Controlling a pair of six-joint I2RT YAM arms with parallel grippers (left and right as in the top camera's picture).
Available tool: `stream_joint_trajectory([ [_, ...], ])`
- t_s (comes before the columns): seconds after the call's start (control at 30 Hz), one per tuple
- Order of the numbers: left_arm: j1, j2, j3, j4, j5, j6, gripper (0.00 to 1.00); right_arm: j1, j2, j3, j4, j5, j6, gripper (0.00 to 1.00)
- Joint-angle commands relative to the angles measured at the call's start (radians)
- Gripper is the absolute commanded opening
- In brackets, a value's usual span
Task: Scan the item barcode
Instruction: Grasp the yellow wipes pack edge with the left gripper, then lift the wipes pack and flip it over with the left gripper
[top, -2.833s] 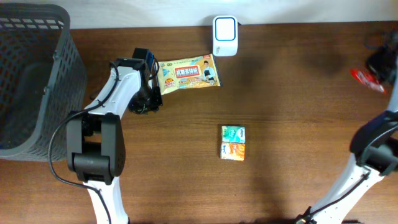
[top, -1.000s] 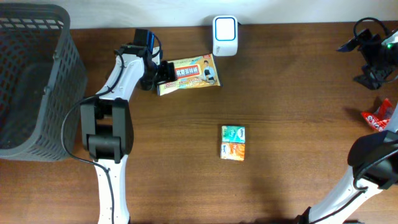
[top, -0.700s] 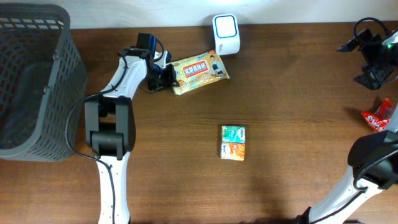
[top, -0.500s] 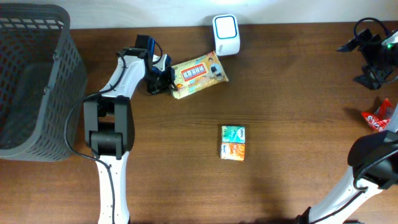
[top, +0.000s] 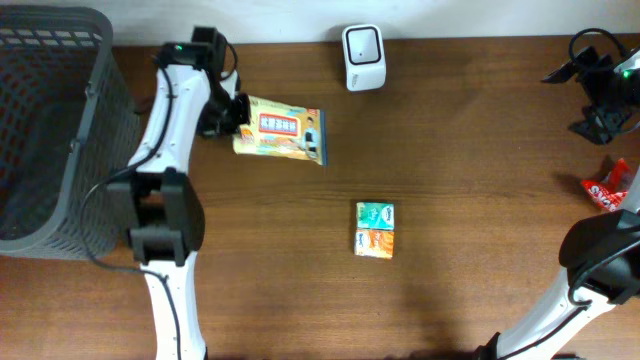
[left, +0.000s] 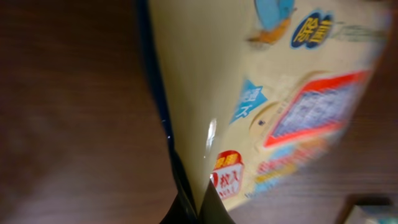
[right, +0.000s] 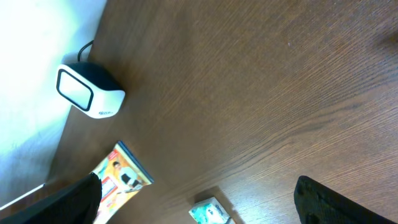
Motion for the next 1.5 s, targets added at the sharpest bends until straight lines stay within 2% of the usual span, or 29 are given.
stream_joint_trajectory([
  [0.0, 0.003, -0.169, 0.039, -0.013, -0.099, 0.016, 0.00, 0.005, 0.002, -0.001, 0.000, 0.013, 0.004, 0.98],
  [0.1, 0.000, -0.267, 0.039, -0.021, -0.142, 0.017, 0.00, 0.005, 0.002, -0.001, 0.000, 0.013, 0.004, 0.98],
  [0.2, -0.020, -0.357, 0.039, -0.035, -0.178, 0.081, 0.00, 0.005, 0.002, -0.001, 0.000, 0.013, 0.004, 0.98],
  [0.27, -0.039, -0.387, 0.039, -0.052, -0.274, 0.083, 0.00, 0.005, 0.002, -0.001, 0.000, 0.013, 0.004, 0.98],
  [0.37, -0.102, -0.417, 0.039, -0.121, -0.559, 0.083, 0.00, 0.005, 0.002, -0.001, 0.000, 0.013, 0.004, 0.98],
  [0.43, -0.143, -0.413, 0.035, -0.171, -0.649, 0.083, 0.00, 0.005, 0.002, -0.001, 0.000, 0.013, 0.004, 0.98],
  [0.63, -0.254, -0.410, -0.049, -0.217, -0.655, 0.083, 0.00, 0.005, 0.002, -0.001, 0.000, 0.013, 0.004, 0.99],
  [0.83, -0.347, -0.409, -0.209, -0.145, -0.660, 0.128, 0.00, 0.005, 0.002, -0.001, 0.000, 0.013, 0.004, 0.98],
  [0.9, -0.370, -0.409, -0.274, -0.095, -0.712, 0.125, 0.00, 0.005, 0.002, -0.001, 0.000, 0.013, 0.004, 0.98],
  [1.03, -0.394, -0.409, -0.373, -0.026, -0.946, 0.072, 0.00, 0.005, 0.002, -0.001, 0.000, 0.013, 0.004, 0.98],
  [1.1, -0.391, -0.409, -0.378, -0.017, -1.073, 0.019, 0.00, 0.005, 0.002, -0.001, 0.000, 0.013, 0.004, 0.98],
  [1.2, -0.367, -0.409, -0.378, 0.006, -1.220, 0.011, 0.00, 0.005, 0.002, -0.001, 0.000, 0.013, 0.004, 0.98],
  [1.3, -0.353, -0.409, -0.378, 0.001, -1.221, 0.054, 0.00, 0.005, 0.002, -0.001, 0.000, 0.013, 0.004, 0.99],
  [1.37, -0.354, -0.409, -0.378, 0.006, -1.171, 0.053, 0.00, 0.005, 0.002, -0.001, 0.000, 0.013, 0.004, 0.98],
  [1.47, -0.355, -0.408, -0.383, 0.029, -0.946, 0.053, 0.00, 0.005, 0.002, -0.001, 0.000, 0.013, 0.004, 0.98],
])
